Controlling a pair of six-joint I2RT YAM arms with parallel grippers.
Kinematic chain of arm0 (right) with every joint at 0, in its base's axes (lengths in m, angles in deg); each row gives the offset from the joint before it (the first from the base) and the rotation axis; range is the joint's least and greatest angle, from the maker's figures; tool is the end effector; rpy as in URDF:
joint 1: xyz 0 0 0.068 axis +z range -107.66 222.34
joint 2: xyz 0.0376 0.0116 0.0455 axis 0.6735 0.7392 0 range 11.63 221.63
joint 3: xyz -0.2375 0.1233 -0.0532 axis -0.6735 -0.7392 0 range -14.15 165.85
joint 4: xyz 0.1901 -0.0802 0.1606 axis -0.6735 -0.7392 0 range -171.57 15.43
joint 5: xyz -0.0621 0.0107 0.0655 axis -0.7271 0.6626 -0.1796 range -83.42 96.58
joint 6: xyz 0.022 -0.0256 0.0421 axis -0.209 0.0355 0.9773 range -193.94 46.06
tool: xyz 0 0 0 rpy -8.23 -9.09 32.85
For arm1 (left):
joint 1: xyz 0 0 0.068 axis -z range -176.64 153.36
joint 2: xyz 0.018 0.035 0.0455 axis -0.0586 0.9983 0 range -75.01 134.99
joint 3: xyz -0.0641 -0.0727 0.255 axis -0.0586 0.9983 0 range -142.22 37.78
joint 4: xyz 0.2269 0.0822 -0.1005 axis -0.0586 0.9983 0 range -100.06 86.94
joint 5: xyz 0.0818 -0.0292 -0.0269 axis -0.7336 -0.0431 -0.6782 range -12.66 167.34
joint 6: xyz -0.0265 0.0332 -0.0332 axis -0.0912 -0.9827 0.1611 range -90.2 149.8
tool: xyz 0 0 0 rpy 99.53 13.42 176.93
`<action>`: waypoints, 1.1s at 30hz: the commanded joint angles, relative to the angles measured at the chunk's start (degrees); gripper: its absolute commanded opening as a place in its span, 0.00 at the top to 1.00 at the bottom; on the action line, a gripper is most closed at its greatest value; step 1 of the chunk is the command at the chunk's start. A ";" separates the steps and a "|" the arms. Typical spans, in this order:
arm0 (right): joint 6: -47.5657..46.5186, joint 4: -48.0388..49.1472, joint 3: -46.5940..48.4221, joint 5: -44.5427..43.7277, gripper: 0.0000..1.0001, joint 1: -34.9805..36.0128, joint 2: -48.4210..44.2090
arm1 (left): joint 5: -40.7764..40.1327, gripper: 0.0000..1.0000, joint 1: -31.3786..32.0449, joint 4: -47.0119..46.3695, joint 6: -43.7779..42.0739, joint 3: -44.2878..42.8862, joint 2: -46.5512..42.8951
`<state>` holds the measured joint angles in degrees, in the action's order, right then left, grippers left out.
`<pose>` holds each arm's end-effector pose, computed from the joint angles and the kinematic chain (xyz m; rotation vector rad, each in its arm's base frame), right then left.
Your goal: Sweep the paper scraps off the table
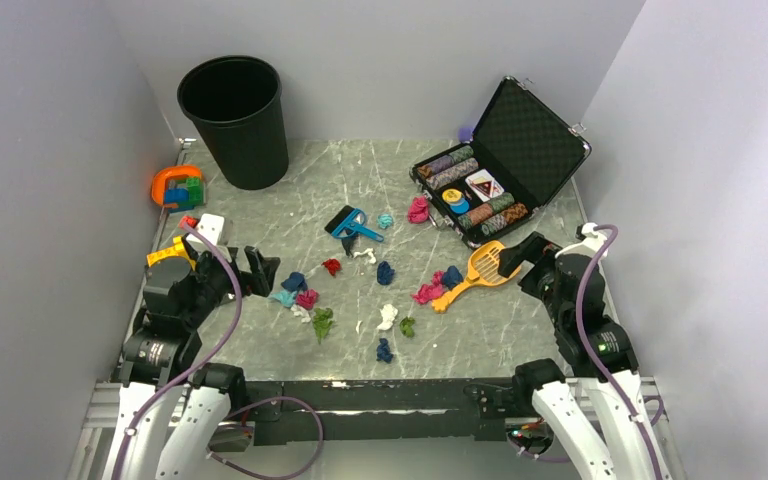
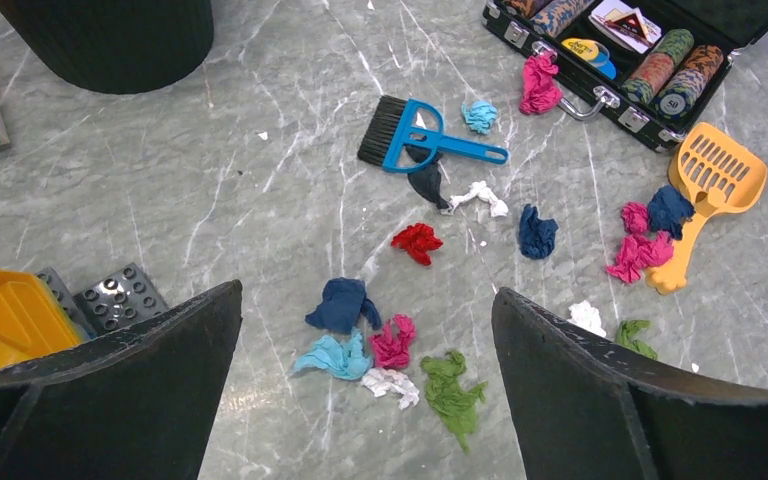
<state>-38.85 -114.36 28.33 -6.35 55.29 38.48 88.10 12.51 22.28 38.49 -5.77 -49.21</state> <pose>0.1026 0.0153 0.3120 0.5252 1.9248 0.3184 0.1005 -0.0230 0.3327 0.1409 1.8331 -0.3903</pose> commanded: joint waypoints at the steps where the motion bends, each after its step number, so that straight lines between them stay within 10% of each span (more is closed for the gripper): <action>1: -1.53 3.44 1.21 0.02 0.00 0.16 1.43 | 1.49 0.01 -0.53 -2.59 -0.28 -1.02 0.58; 22: -12.52 15.68 -0.82 20.09 0.00 1.30 16.27 | 2.13 0.01 -0.97 -2.97 -0.04 -0.92 1.75; 33: -21.18 29.13 9.94 6.27 0.00 22.97 44.33 | 1.61 0.01 -1.06 -2.49 0.11 -0.86 0.76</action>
<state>-54.06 -93.92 31.76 7.46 72.34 74.87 89.15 11.74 22.02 38.49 -5.77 -47.85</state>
